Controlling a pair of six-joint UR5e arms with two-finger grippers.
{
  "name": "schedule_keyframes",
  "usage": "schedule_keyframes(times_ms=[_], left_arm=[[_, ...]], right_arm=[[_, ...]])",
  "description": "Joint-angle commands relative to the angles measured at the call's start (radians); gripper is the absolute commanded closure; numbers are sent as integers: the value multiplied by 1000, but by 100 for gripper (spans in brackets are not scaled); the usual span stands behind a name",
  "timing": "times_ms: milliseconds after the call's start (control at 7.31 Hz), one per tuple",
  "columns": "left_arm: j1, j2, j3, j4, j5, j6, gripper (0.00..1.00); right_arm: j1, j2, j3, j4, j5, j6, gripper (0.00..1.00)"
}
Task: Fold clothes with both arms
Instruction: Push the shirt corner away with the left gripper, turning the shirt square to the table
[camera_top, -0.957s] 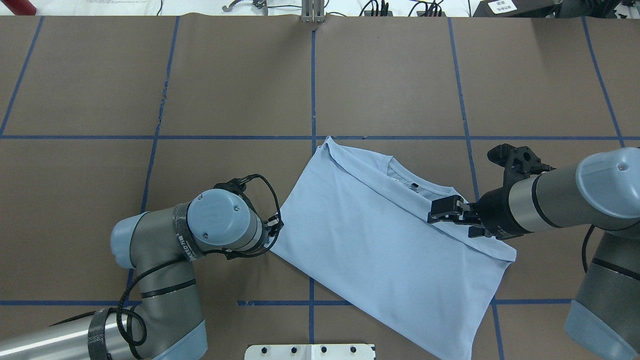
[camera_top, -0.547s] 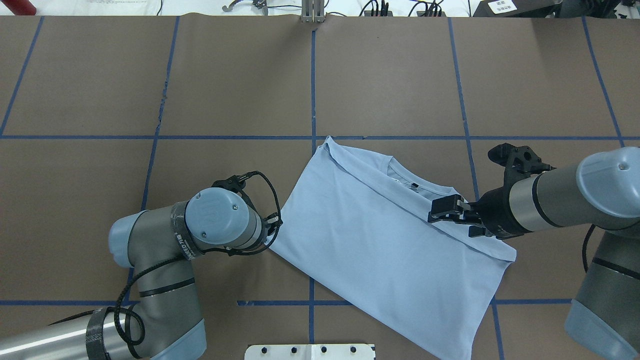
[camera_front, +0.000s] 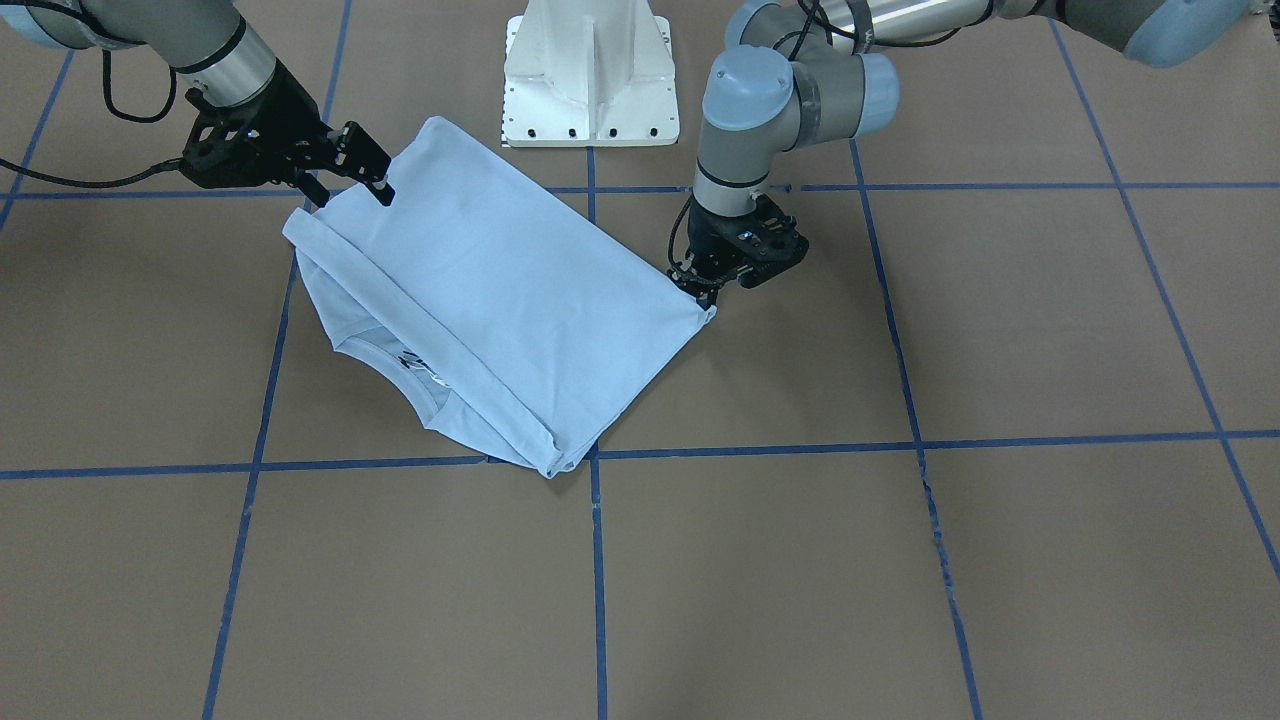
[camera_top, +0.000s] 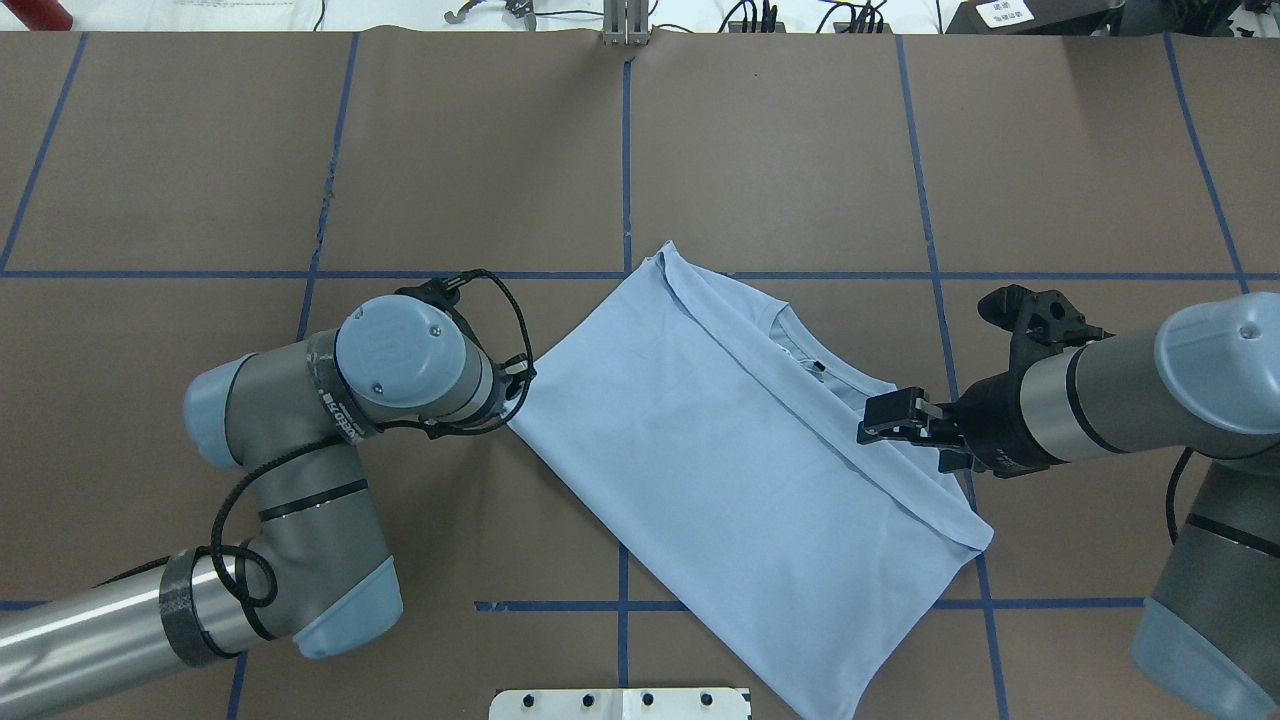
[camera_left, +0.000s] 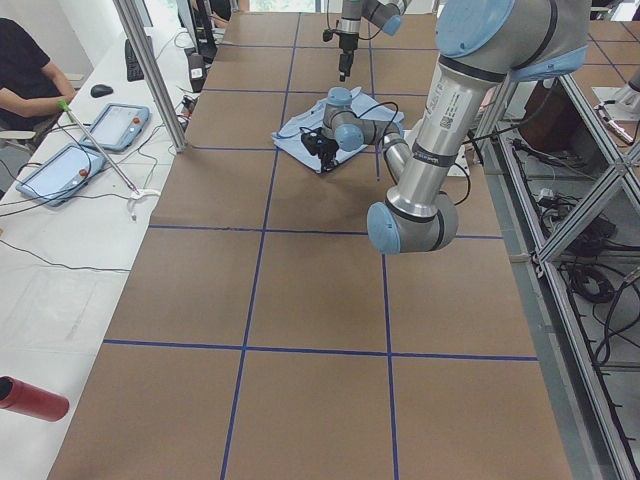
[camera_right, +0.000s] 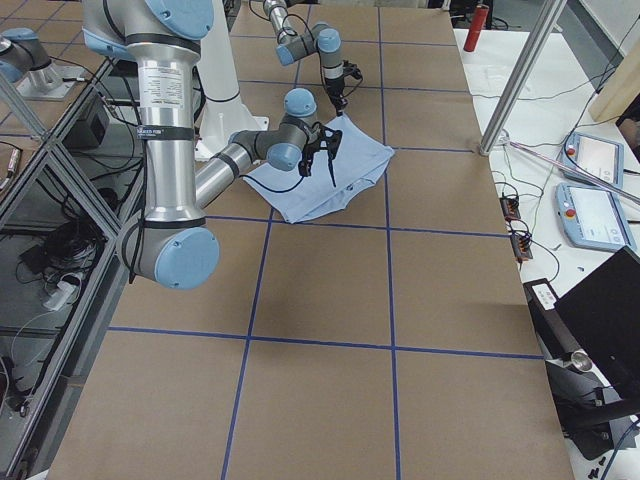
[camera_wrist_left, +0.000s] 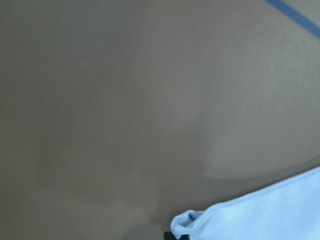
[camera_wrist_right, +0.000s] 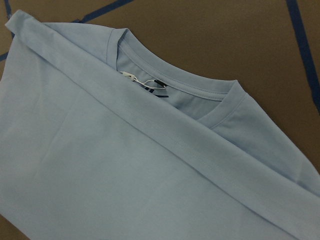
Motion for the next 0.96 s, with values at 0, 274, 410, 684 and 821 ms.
schedule_keyframes(times_ms=[0,274,410,684,821], left_arm=[[-92,-53,104,-15,6,121,100],[-184,-102,250,-119,9,267,100],[-224,-145,351,-185,20,352,100],[-249,-252,521,-323,60,465,100],[-247,-331,653,-383,87,487,100]], right_arm=[[3,0,-9,0,-2,0,0],[3,3,-14,0,-2,0,0],[3,3,-14,0,-2,0,0],[3,1,-15,0,-2,0,0],[3,1,-18,0,-2,0,0]])
